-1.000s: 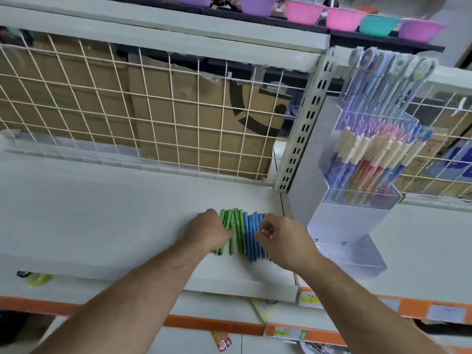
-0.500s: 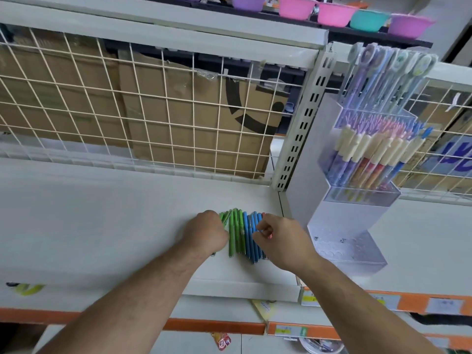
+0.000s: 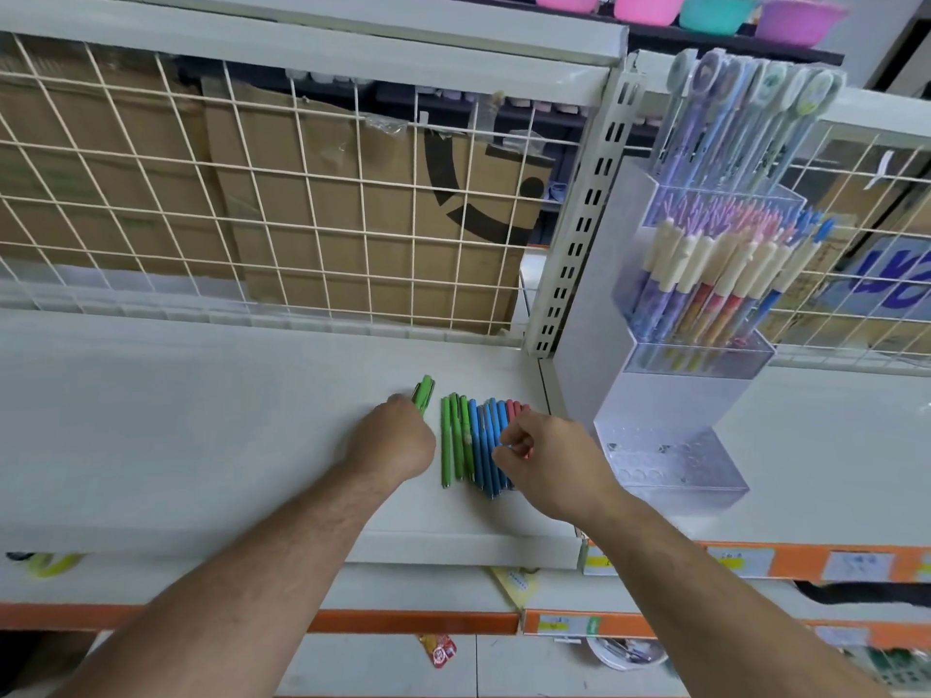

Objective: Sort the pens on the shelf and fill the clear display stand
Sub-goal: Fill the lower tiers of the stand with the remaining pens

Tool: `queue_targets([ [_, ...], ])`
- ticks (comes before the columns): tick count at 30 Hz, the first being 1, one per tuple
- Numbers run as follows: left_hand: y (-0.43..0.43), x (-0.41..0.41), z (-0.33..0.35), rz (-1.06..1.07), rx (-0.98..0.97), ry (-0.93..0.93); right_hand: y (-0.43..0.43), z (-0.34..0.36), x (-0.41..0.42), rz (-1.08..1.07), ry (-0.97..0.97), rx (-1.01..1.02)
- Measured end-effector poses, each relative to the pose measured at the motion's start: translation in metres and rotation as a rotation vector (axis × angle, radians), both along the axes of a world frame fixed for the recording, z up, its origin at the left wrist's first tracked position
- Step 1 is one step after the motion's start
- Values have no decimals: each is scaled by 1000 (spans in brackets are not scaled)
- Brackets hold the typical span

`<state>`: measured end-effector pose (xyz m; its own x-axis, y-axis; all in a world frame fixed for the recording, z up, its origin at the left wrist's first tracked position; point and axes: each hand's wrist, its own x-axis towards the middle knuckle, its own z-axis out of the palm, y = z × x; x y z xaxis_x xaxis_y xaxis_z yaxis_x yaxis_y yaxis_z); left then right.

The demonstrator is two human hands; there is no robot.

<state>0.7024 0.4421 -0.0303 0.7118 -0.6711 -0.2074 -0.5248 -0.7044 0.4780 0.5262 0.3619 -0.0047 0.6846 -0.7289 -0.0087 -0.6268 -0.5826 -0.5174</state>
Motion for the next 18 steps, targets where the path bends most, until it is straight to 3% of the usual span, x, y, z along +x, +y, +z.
queue_targets([
  [3,-4,-4,1,26,-149,188,0,-3,-3,-2,-30,35],
  [9,-9,-42,19,24,-515,758,-8,1,-15,-16,-178,61],
  [13,-15,-73,28,-39,-660,867,-22,8,-31,-51,-335,147],
  [18,-28,-113,29,-83,-724,839,-41,23,-56,-10,-455,247],
])
